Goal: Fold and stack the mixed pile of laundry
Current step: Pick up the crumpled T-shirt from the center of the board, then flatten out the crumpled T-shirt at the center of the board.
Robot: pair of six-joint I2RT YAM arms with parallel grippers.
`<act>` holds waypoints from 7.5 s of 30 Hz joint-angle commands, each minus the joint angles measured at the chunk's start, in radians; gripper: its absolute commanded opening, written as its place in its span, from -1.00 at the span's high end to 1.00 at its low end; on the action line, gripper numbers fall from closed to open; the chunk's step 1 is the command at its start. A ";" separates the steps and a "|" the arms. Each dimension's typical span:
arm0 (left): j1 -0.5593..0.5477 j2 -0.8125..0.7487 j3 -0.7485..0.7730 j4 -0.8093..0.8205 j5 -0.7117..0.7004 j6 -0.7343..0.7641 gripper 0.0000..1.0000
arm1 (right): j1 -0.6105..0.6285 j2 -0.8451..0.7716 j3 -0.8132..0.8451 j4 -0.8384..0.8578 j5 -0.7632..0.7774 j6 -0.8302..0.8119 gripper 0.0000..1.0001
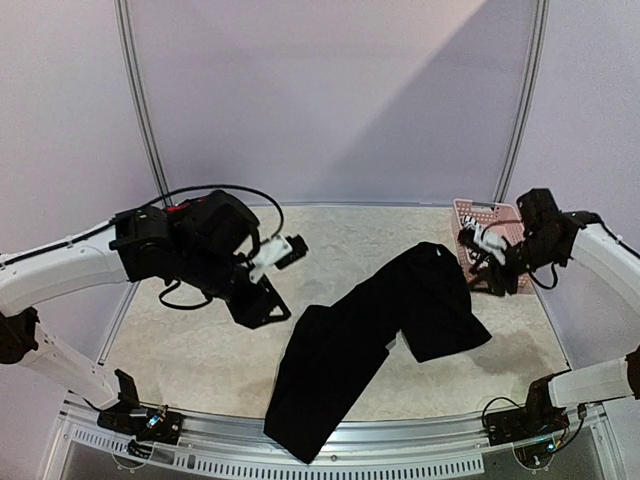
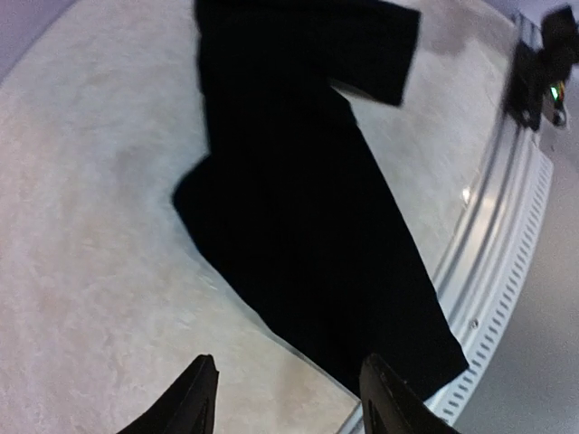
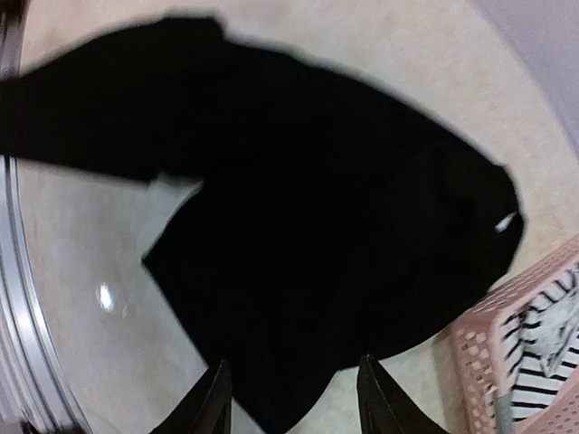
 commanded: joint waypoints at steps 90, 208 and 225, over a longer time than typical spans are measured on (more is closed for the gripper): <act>0.100 0.092 0.713 0.235 -1.081 0.660 1.00 | 0.039 0.444 1.297 0.295 0.425 0.432 1.00; 0.556 0.211 0.581 0.082 -0.642 0.330 1.00 | 0.072 0.490 0.876 0.506 0.389 0.432 1.00; 0.464 0.083 0.627 0.109 -0.602 0.271 1.00 | 0.070 0.427 0.973 0.454 0.397 0.507 1.00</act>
